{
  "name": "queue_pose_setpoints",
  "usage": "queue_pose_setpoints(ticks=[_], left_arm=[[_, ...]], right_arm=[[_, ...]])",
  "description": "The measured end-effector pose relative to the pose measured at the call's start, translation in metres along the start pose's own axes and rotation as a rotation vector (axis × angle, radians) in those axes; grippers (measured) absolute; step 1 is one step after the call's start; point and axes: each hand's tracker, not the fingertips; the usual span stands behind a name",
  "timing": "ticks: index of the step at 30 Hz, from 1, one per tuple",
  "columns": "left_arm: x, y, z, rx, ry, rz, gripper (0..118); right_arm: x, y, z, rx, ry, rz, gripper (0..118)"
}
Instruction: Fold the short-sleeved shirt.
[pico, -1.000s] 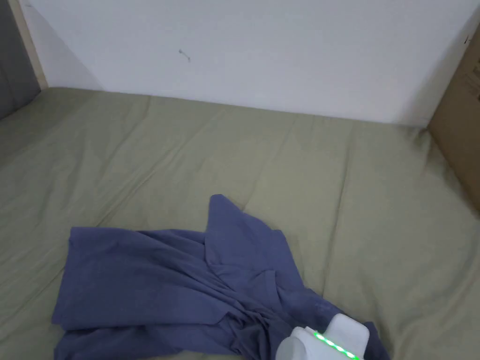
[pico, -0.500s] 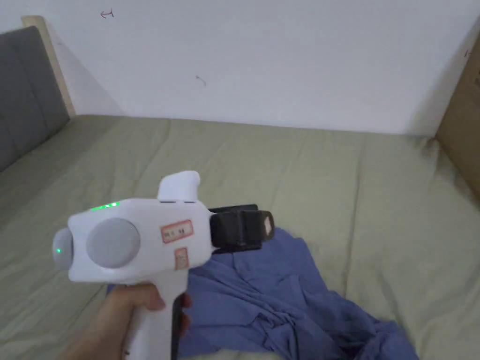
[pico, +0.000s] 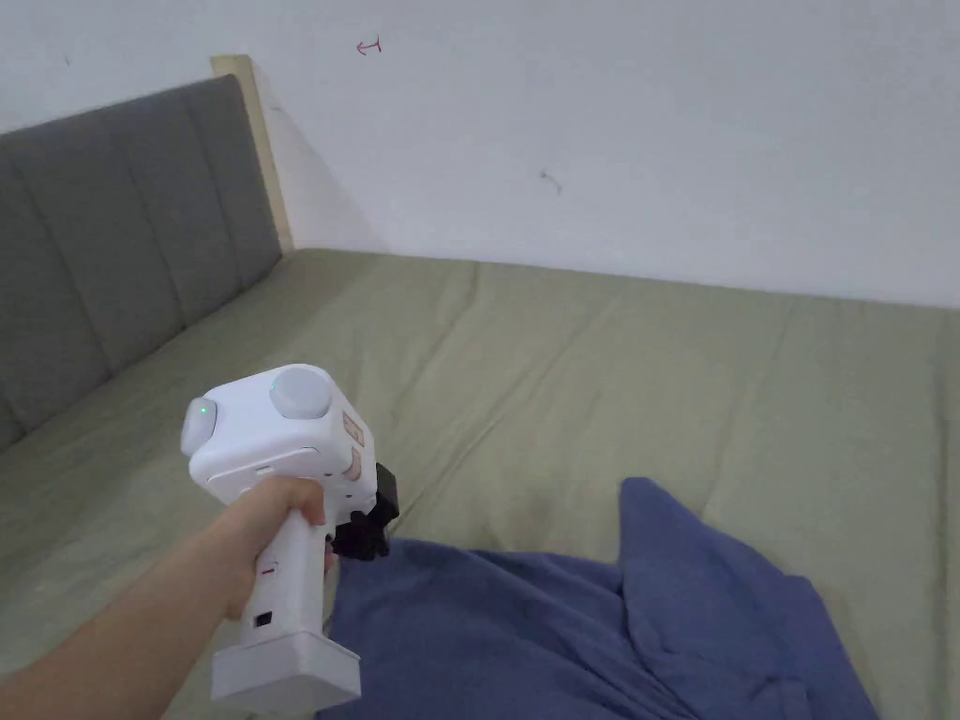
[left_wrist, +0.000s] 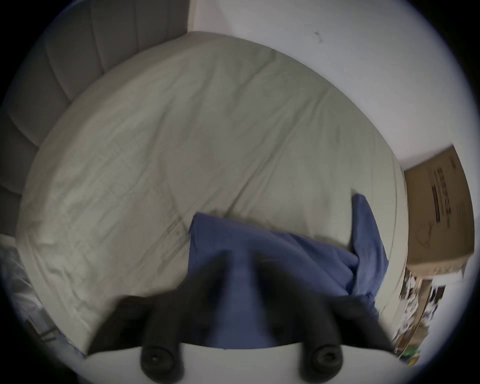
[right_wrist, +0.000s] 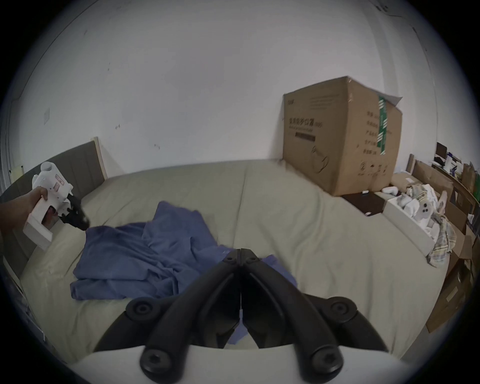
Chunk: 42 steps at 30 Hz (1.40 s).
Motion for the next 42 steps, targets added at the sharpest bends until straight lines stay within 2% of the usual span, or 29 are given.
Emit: queue_pose_setpoints(ticks=[1, 2, 3, 4, 7, 9, 10, 11, 12, 13, 15, 18, 20, 25, 26, 27, 28, 29, 30, 32, 34, 37, 38, 39, 40, 42], left_arm=[[-0.003, 0.002, -0.010, -0.006, 0.004, 0.034, 78], [-0.010, 0.005, -0.023, -0.024, 0.018, 0.067, 118], [-0.014, 0.005, -0.020, 0.054, -0.061, 0.093, 106], [-0.018, 0.010, -0.024, 0.012, -0.016, 0.054, 102], [-0.012, 0.005, -0.041, 0.032, 0.070, -0.009, 112], [-0.009, -0.001, -0.050, 0.017, 0.110, -0.080, 109], [-0.009, -0.005, -0.057, -0.004, 0.128, -0.080, 90], [-0.009, -0.010, -0.056, -0.018, 0.109, -0.072, 59], [-0.007, -0.017, -0.054, 0.020, 0.116, -0.061, 37], [-0.005, -0.021, -0.048, 0.093, 0.153, -0.085, 6], [0.000, -0.032, -0.029, 0.078, -0.019, -0.036, 4], [0.005, -0.028, -0.044, 0.020, 0.057, -0.102, 4], [0.006, -0.027, -0.049, 0.030, 0.061, -0.093, 4], [0.006, -0.023, -0.052, 0.057, 0.065, -0.074, 4], [0.003, -0.026, -0.052, 0.053, 0.060, -0.073, 4], [0.002, -0.025, -0.052, 0.051, 0.054, -0.071, 4], [0.001, -0.022, -0.053, 0.047, 0.048, -0.071, 4], [0.000, -0.020, -0.053, 0.036, 0.040, -0.064, 4], [-0.002, -0.023, -0.053, 0.034, 0.033, -0.058, 4], [-0.002, -0.022, -0.054, 0.031, 0.026, -0.058, 4], [-0.002, -0.024, -0.054, 0.041, 0.031, -0.090, 4], [-0.001, -0.024, -0.055, 0.050, 0.035, -0.113, 4], [-0.002, -0.025, -0.056, 0.052, 0.034, -0.115, 4], [-0.004, -0.025, -0.057, 0.055, 0.030, -0.117, 4], [-0.005, -0.025, -0.057, 0.057, 0.025, -0.116, 4], [-0.010, -0.025, -0.058, 0.057, 0.008, -0.110, 4]], right_arm=[[-0.003, -0.002, -0.005, -0.011, 0.006, 0.001, 0], [-0.006, -0.005, -0.010, -0.019, 0.011, 0.005, 0], [-0.009, -0.007, -0.013, -0.026, 0.017, 0.012, 0], [-0.011, -0.008, -0.016, -0.032, 0.022, 0.020, 0], [-0.016, -0.011, -0.023, -0.040, 0.032, 0.032, 0], [-0.018, -0.010, -0.030, -0.051, 0.037, 0.030, 0], [-0.017, -0.009, -0.032, -0.055, 0.040, 0.029, 0], [-0.017, -0.007, -0.035, -0.056, 0.041, 0.028, 0], [-0.016, -0.005, -0.038, -0.055, 0.043, 0.029, 0], [-0.015, -0.001, -0.042, -0.052, 0.042, 0.033, 0], [-0.011, 0.010, -0.056, -0.054, 0.050, 0.061, 0], [-0.002, 0.033, -0.092, -0.098, 0.069, 0.086, 0], [0.002, 0.052, -0.119, -0.153, 0.097, 0.091, 0], [-0.019, 0.093, -0.203, -0.297, 0.275, 0.121, 0], [-0.029, 0.099, -0.223, -0.350, 0.301, 0.131, 16], [-0.036, 0.102, -0.243, -0.396, 0.333, 0.114, 69], [-0.044, 0.104, -0.267, -0.487, 0.381, 0.106, 111], [-0.045, 0.101, -0.283, -0.505, 0.401, 0.051, 117], [-0.052, 0.099, -0.298, -0.591, 0.439, 0.028, 116], [-0.063, 0.095, -0.317, -0.638, 0.403, 0.006, 116], [-0.071, 0.088, -0.333, -0.616, 0.370, 0.039, 116], [-0.088, 0.067, -0.363, -0.641, 0.209, 0.160, 117], [-0.088, 0.050, -0.371, -0.680, 0.181, 0.166, 118], [-0.091, 0.042, -0.366, -0.577, 0.237, 0.122, 118], [-0.092, 0.040, -0.357, -0.516, 0.191, 0.124, 118], [-0.091, 0.044, -0.351, -0.543, 0.204, 0.125, 118]])
